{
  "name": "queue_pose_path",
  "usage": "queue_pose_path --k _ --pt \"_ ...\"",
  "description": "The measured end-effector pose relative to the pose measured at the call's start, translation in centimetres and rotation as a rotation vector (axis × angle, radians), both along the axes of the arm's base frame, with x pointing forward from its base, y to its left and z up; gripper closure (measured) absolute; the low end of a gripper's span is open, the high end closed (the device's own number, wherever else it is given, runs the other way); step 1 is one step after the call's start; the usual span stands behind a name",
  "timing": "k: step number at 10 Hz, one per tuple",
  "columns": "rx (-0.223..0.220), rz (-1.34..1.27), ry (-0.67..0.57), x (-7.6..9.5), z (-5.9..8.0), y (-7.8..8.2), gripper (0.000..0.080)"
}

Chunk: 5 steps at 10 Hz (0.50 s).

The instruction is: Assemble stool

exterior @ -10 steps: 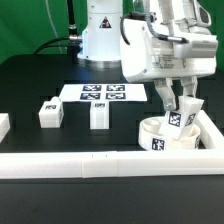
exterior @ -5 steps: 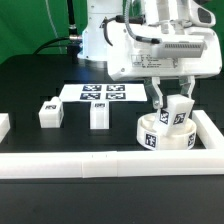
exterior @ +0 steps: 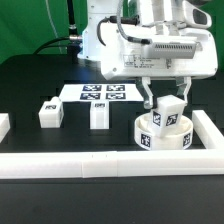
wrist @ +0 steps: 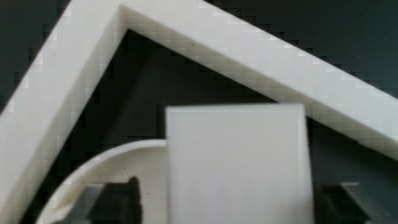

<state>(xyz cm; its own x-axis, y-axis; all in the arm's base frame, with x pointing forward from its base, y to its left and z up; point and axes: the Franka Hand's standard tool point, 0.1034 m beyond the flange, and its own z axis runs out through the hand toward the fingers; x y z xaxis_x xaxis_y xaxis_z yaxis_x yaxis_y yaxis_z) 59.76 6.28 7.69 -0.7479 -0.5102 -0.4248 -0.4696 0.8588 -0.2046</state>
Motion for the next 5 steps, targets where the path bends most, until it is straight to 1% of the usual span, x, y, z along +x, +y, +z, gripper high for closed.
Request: queue_pose_path --k 1,2,3,4,5 --pt "-0.028 0.05 -0.008 -0.08 0.62 -0.3 0.0174" --pt "-0.063 0.114 -0.018 -0.05 1.11 -0.39 0.0174" --pt "-0.091 0.167 -0.016 -0.11 0.81 -0.4 0.0157" --pt "-0.138 0.252 -0.018 -0.12 0.71 -0.45 0.0151" --pt "-0.154 0.282 -0.02 -0.12 0.71 -0.49 0.0151"
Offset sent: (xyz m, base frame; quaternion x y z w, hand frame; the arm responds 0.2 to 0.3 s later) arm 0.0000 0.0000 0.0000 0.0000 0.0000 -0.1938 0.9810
